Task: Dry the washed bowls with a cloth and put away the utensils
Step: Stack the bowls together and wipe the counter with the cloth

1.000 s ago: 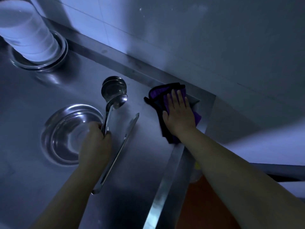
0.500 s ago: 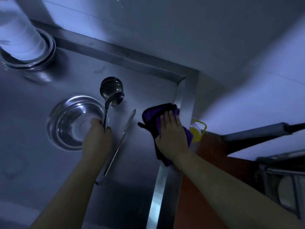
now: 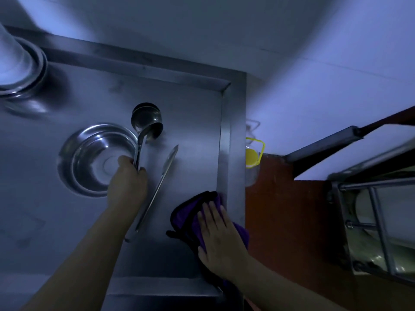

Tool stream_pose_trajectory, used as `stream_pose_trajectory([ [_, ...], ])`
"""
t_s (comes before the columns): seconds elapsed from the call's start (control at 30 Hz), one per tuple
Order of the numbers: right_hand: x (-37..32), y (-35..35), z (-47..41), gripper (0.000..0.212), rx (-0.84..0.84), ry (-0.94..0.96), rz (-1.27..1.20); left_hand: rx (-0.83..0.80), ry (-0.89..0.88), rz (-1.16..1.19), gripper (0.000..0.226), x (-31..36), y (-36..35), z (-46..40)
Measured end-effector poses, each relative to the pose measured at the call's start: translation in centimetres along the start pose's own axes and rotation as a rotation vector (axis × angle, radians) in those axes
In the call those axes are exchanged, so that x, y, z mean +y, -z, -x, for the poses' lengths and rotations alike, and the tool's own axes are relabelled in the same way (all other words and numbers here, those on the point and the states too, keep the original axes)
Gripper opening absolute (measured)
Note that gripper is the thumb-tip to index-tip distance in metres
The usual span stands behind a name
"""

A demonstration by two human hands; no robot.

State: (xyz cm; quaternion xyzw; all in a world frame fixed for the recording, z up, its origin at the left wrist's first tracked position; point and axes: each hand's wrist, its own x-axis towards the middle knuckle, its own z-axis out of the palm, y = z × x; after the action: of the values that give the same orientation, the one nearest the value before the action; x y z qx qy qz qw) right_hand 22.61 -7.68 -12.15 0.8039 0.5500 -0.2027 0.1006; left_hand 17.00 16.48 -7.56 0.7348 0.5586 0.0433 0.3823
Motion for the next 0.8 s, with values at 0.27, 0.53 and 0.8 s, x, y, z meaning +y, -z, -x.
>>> stream_pose_trajectory([
  [0.27,4.8,5.2,-12.0,0.08,0.172,-0.08,0.046,0.089,0.055,-0.002,0.01,-2.0,1.2,-2.3],
  [0.53,9.3,10.2,-28.3,0.079,0.349,-0.192,-0.062,0.187,0.126,0.052,0.012,-4.7,2.2,-3.2],
  [0.8,6.7,11.1,-31.8,0.071,0.334,-0.095,0.014,0.254,0.187,0.087,0.011,-8.1,4.7,-2.9],
])
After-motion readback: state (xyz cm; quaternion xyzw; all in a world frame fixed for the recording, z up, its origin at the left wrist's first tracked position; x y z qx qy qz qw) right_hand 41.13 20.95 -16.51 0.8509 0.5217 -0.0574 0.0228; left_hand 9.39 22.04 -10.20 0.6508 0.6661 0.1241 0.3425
